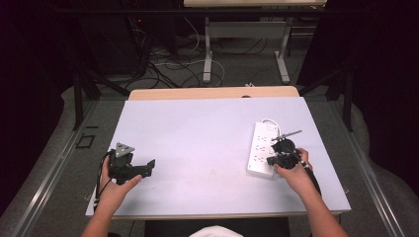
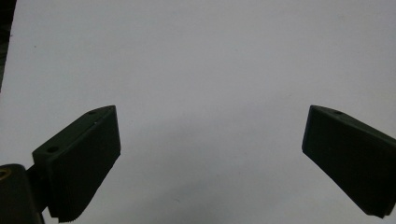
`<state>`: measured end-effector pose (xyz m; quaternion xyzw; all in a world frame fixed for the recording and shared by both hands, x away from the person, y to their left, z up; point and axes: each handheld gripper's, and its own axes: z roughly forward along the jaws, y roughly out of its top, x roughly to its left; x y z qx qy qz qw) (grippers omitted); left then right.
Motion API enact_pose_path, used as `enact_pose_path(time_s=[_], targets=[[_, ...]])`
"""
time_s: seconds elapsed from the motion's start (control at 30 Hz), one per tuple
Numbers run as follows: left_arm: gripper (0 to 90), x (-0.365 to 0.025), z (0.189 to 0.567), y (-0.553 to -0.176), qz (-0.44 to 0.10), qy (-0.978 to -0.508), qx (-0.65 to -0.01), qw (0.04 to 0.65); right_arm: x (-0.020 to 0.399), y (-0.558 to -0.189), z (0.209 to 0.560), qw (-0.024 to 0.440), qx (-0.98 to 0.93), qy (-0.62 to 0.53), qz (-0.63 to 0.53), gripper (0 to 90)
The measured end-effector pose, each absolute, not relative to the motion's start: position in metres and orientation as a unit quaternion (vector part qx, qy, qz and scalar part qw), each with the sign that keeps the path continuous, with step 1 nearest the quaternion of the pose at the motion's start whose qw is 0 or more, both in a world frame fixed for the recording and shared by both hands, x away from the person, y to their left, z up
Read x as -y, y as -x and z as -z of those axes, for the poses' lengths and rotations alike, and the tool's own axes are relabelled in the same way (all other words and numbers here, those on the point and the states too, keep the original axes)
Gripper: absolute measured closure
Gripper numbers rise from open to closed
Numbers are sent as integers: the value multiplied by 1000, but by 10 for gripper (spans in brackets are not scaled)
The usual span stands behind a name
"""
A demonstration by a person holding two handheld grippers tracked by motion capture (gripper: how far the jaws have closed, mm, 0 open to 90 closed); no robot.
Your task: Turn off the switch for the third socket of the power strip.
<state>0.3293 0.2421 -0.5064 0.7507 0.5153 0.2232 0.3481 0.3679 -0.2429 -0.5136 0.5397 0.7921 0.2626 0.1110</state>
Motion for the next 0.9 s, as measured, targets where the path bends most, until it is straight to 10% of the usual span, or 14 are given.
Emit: enact_pose_path(time_s=[0.9], targets=[[44,-242,507,-330,-222,-749,-518,349,244,-367,514,105,-787,-548,-263,900]])
